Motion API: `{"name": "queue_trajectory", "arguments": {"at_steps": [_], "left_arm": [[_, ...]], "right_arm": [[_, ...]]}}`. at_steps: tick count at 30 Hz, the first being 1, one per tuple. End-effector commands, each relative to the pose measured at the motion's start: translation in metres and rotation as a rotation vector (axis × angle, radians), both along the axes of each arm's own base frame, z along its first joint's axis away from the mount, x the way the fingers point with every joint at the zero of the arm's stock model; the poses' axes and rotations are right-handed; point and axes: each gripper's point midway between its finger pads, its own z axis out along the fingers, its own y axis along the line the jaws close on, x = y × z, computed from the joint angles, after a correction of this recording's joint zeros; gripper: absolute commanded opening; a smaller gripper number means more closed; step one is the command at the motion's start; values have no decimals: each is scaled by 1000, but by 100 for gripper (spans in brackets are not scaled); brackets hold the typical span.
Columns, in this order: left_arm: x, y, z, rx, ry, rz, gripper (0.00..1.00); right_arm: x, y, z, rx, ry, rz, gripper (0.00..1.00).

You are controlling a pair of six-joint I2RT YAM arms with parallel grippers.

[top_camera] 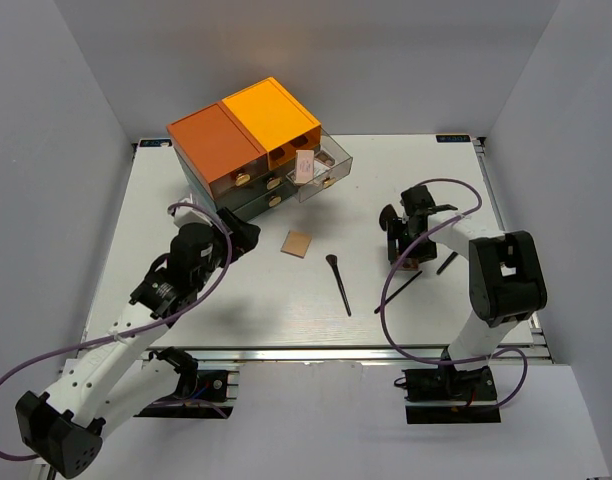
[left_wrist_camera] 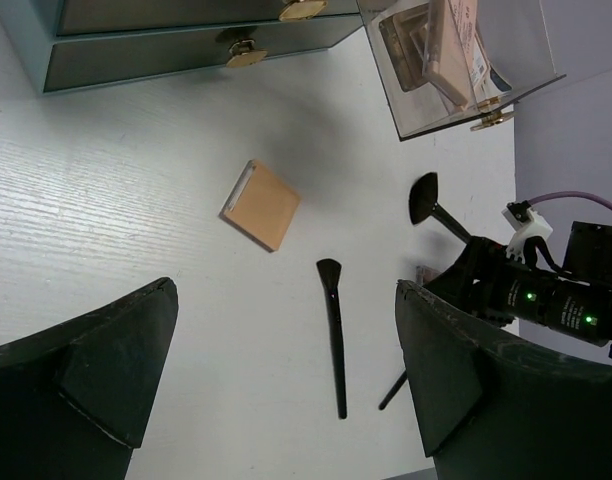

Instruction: Organize the makeup

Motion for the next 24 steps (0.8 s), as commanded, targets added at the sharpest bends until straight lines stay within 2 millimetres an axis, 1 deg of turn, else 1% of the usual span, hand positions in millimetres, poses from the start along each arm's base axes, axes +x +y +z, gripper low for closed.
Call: {"name": "queue_trajectory", "arguments": {"at_steps": [1,3,4,6,7,8,9,10,11,12,13,14,15,16,17,18,19,20,21,22,23,24], "left_arm": [[1,-4,7,-52,-27,-6,98],[1,-6,4,-39,-24,-18,98],[2,-7,0,-34,-15,-25,98],[3,-11,-6,-11,-7,-51,98],[3,-13,-10,-1,-1,-62,98],[5,-17,-18,13,15,-84,96],[5,-19,-24,50,19,-113,95],[5,-21,-31,67,29,-131,94],[5,-23,-46,91,57,-155,93],[5,-25,-55,126,63,-184,93],[5,-28,-60,136,63,-206,93],[5,-31,-70,149,84,-230,93],[4,-33,-79,174,95,-256,93],[7,-35,-81,177,91,-265,93],[8,-36,-85,184,98,-272,93],[9,-38,-92,197,114,-283,93],[12,-40,-91,193,104,-284,94],[13,-42,-94,190,107,-285,94],[13,-42,-101,191,122,-284,94],[16,-44,-101,180,110,-280,95],[17,-45,-103,169,118,-272,95],[18,-45,-105,165,119,-263,97]], "right_arm": [[-12,-5,-17,-22,33,-13,74],[-13,-4,-19,-12,29,2,64],[-11,-3,-16,-6,17,15,50],[-6,-3,-11,-15,-16,61,36],[4,-4,-1,-20,-71,78,20],[12,-4,7,-36,-109,132,12],[20,-3,16,-39,-154,155,12],[37,3,42,-19,-252,212,0],[45,10,57,-1,-305,268,0],[52,16,74,1,-368,376,0],[58,40,113,96,-487,490,0],[61,50,132,120,-550,561,0],[59,64,163,162,-648,660,0],[61,73,181,184,-713,695,0],[71,82,210,191,-814,720,0],[73,90,228,205,-866,744,0],[74,106,241,245,-894,762,0],[82,117,276,266,-973,768,0],[85,136,281,327,-961,768,0],[90,146,291,349,-973,766,0],[97,157,328,367,-1041,765,0],[106,175,319,391,-1002,767,0]]}}
